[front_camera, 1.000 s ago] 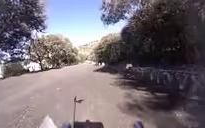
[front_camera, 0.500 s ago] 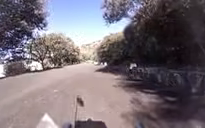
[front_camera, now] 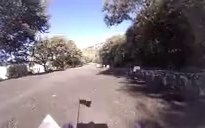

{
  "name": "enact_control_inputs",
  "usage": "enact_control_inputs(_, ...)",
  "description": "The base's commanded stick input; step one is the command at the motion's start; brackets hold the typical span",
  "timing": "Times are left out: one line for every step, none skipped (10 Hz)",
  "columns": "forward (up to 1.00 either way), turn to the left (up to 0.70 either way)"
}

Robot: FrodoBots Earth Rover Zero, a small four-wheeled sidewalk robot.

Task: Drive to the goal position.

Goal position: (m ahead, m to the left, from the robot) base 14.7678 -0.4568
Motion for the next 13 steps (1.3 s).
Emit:
enact_control_inputs(0.50, -0.35)
enact_control_inputs(0.50, -0.50)
enact_control_inputs(0.50, -0.50)
enact_control_inputs(0.50, -0.50)
enact_control_inputs(0.50, -0.42)
enact_control_inputs(0.50, -0.23)
enact_control_inputs(0.50, -0.05)
enact_control_inputs(0.50, 0.00)
enact_control_inputs(0.50, 0.00)
enact_control_inputs(0.50, 0.00)
enact_control_inputs(0.50, 0.00)
enact_control_inputs(0.50, 0.00)
enact_control_inputs(0.50, 0.00)
